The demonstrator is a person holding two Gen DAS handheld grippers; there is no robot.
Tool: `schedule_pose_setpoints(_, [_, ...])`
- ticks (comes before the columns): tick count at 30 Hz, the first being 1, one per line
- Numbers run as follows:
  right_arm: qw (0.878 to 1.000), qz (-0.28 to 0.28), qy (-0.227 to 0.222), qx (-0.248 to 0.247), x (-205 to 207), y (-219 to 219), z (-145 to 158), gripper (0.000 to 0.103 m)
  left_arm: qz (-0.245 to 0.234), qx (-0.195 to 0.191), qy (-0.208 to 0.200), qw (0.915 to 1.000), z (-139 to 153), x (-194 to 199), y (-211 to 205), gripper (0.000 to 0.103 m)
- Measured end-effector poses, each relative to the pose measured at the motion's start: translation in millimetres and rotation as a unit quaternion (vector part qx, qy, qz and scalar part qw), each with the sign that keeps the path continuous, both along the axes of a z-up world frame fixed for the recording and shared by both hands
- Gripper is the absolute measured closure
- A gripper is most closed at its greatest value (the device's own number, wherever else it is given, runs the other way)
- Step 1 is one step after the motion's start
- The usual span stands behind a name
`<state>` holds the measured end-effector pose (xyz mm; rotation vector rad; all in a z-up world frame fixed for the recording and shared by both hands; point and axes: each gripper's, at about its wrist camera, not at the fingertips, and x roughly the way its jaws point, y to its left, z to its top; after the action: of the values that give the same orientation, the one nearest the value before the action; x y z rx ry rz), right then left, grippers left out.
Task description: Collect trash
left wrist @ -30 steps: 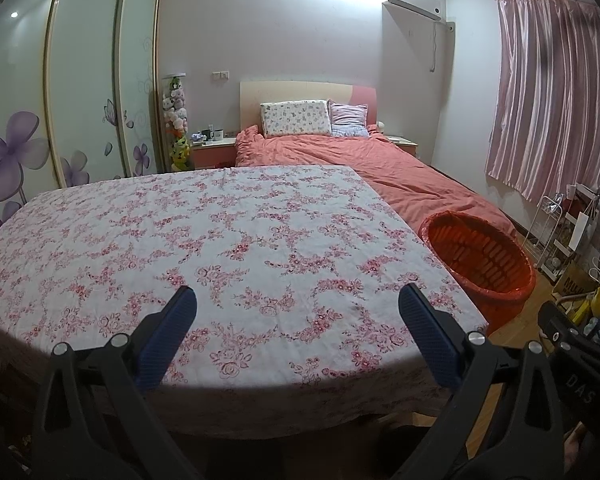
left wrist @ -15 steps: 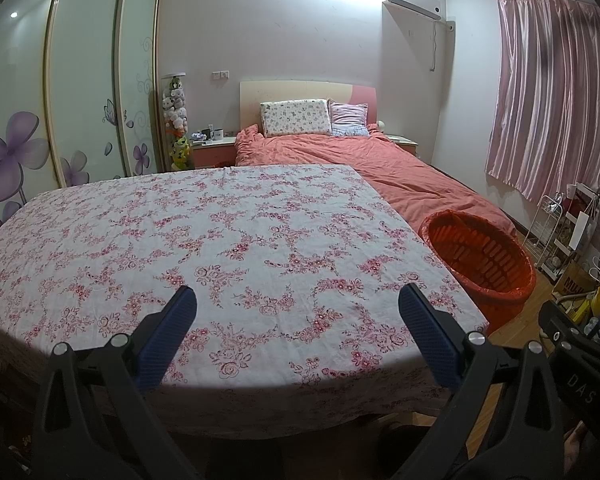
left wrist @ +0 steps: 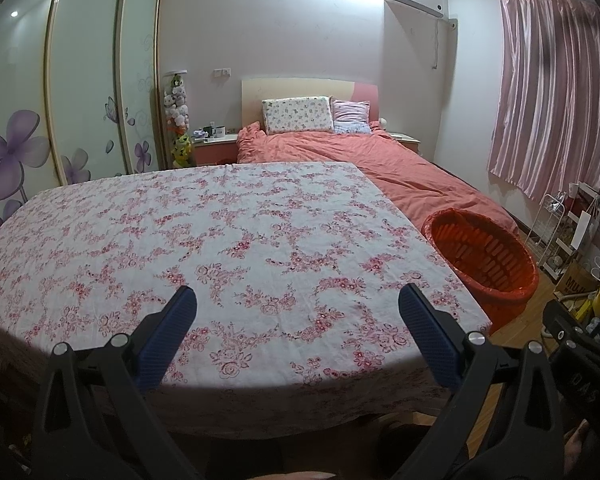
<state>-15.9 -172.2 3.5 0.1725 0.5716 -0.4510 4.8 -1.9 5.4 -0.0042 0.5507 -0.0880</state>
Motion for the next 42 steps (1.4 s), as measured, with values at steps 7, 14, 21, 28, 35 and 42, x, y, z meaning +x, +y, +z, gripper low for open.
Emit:
schedule_pose_setpoints(7, [1.0, 0.0, 0.0, 0.0, -0.5, -0.6, 0.1, 0.002, 0.001, 0.002, 0.001, 1.0, -1.7, 1.7, 0.3, 0.004])
schedule_pose_setpoints(14, [1.0, -0.001, 0.001, 0.001, -0.1, -0.5, 0.4, 0.002, 0.0, 0.001, 0.001, 1.0, -0.8, 1.4, -0.3, 0.004])
schedule_pose_setpoints(21, [1.0, 0.0, 0.001, 0.001, -0.3, -1.3, 0.3, 0.002, 0.0, 0.002, 0.002, 1.0, -1.9, 1.8, 0.3, 0.004])
schedule_pose_setpoints(28, [1.0, 0.0, 0.001, 0.001, -0.3, -1.6, 0.5, 0.002, 0.0, 0.002, 0.002, 1.0, -1.5, 1.9, 0.1, 0.004])
schedule_pose_setpoints(35, [1.0, 0.0, 0.001, 0.001, 0.0, -1.6, 0.9, 0.002, 0.0, 0.002, 0.002, 1.0, -2.0, 2.2, 0.3, 0.004])
schedule_pose_setpoints(42, [1.0, 0.001, 0.001, 0.001, 0.0, -1.8, 1.0, 0.002, 0.001, 0.003, 0.002, 1.0, -1.7, 2.3, 0.1, 0.004])
